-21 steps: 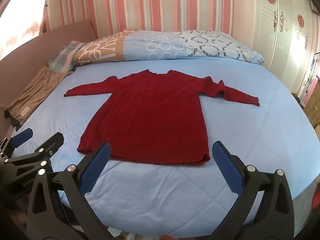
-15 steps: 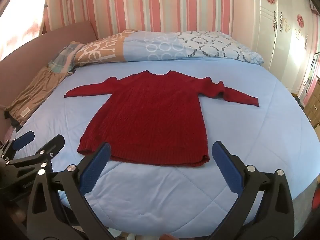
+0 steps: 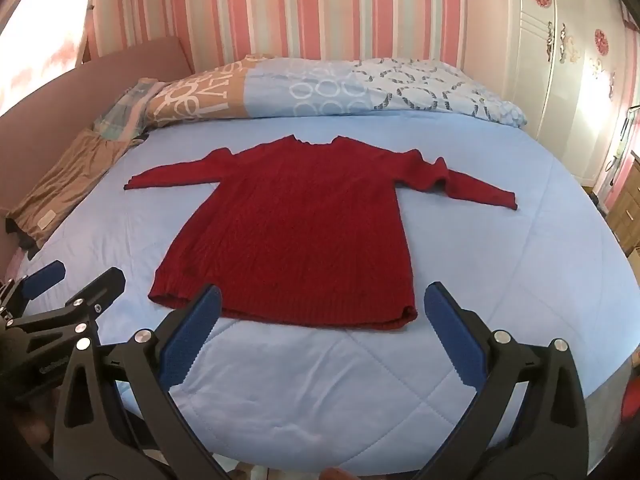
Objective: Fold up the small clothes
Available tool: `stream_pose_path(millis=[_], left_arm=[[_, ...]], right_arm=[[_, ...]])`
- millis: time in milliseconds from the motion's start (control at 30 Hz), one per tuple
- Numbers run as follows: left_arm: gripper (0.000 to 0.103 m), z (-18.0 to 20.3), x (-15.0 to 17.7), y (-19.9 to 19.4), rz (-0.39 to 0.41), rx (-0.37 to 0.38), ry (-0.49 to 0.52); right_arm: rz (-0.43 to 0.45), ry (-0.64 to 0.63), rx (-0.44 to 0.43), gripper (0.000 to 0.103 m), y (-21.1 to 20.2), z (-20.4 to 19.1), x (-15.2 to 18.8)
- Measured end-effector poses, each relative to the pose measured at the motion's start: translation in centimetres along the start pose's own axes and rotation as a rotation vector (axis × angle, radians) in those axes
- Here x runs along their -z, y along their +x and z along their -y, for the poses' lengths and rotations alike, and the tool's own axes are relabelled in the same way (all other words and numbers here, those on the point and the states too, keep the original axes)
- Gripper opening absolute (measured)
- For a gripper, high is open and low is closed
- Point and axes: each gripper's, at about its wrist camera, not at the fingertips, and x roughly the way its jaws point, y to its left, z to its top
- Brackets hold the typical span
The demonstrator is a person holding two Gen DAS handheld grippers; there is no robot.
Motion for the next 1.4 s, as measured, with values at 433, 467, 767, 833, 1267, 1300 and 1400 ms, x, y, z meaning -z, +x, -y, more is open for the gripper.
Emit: stream_pose_path(millis=[433, 467, 767, 833, 1267, 1300, 1400], left_arm=[[0.101, 0.62, -0.08, 0.19, 0.008, -0.022, -0.005], [0.101, 0.62, -0.1, 0.18, 0.007, -0.023, -0.006], [0.101, 0.41, 0.03, 0.21, 0.004, -0.016, -0.012], [0.101, 0.21, 0.11, 0.28, 0.001, -0.005, -0.028], [0.101, -0.13, 0.11, 0.42, 0.002, 0.001, -0.028], [0.101, -0.14, 0.14, 0.46, 0.003, 0.001, -0.026], [0.101, -0.17, 0.11, 0.42, 0.001, 0.002, -0.025]], right_arm=[[0.002, 0.004, 0.002, 0.1, 0.34, -0.03, 0.25], [0.0, 0.002, 0.004, 0.1, 0.38, -0.05, 0.24], [0.003, 0.008, 0.002, 0.1, 0.3, -0.05, 0.4], [0.005, 0.008, 0.006, 0.1, 0.29, -0.11, 0.46], [0.001, 0.002, 0.004, 0.1, 0.37, -0.03, 0.41], [0.002, 0.003, 0.004, 0.1, 0.38, -0.06, 0.45], [0.002, 0.005, 0.003, 0.1, 0.43, -0.11, 0.56]])
